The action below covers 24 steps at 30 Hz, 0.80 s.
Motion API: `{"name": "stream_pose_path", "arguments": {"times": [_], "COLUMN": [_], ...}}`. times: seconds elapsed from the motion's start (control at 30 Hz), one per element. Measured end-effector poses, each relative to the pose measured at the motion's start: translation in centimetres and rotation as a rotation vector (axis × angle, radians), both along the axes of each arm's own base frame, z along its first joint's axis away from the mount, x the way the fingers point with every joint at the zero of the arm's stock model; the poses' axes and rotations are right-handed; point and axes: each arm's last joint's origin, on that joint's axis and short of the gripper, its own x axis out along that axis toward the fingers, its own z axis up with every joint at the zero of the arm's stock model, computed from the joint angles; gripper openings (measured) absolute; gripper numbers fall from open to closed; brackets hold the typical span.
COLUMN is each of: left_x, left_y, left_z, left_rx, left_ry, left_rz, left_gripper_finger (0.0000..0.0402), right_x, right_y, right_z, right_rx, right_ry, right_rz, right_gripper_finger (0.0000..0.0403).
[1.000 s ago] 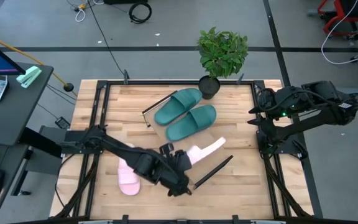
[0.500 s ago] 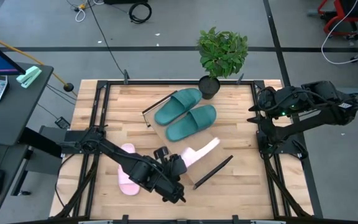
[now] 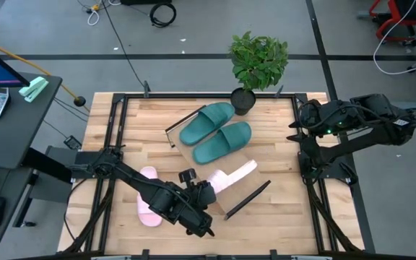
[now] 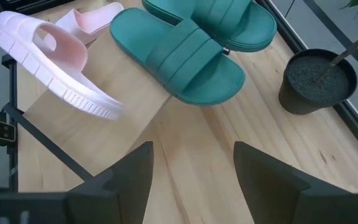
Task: Pick and place slides into the shelf
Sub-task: Put the right pink slide on the shelf
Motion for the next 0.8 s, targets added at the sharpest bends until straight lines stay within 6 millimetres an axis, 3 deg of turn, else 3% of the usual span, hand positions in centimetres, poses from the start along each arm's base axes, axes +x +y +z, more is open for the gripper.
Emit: {"name": "stream_pose_path", "arguments": {"times": [0.37,0.8], "left_x": [-0.1,1.1], "left_y": [0.1,-0.5], "left_z": [-0.1,-2.5], "left_rx": [-0.004,-0.003], "left_ry": [0.007,0.069], "left_rz": [0.019,0.032], "left_gripper_finger": [0.0044,0.0044], "right_x": [0.0,0.5], "right_y": [0.0,0.0], "right_z": [0.0,-0.1], "right_rx": [-0.007,-0.008], "right_ry": [-0.001,0.013], "right_rz": [-0.006,-0.007], "right_gripper_finger": [0.0228,0.0228]}}
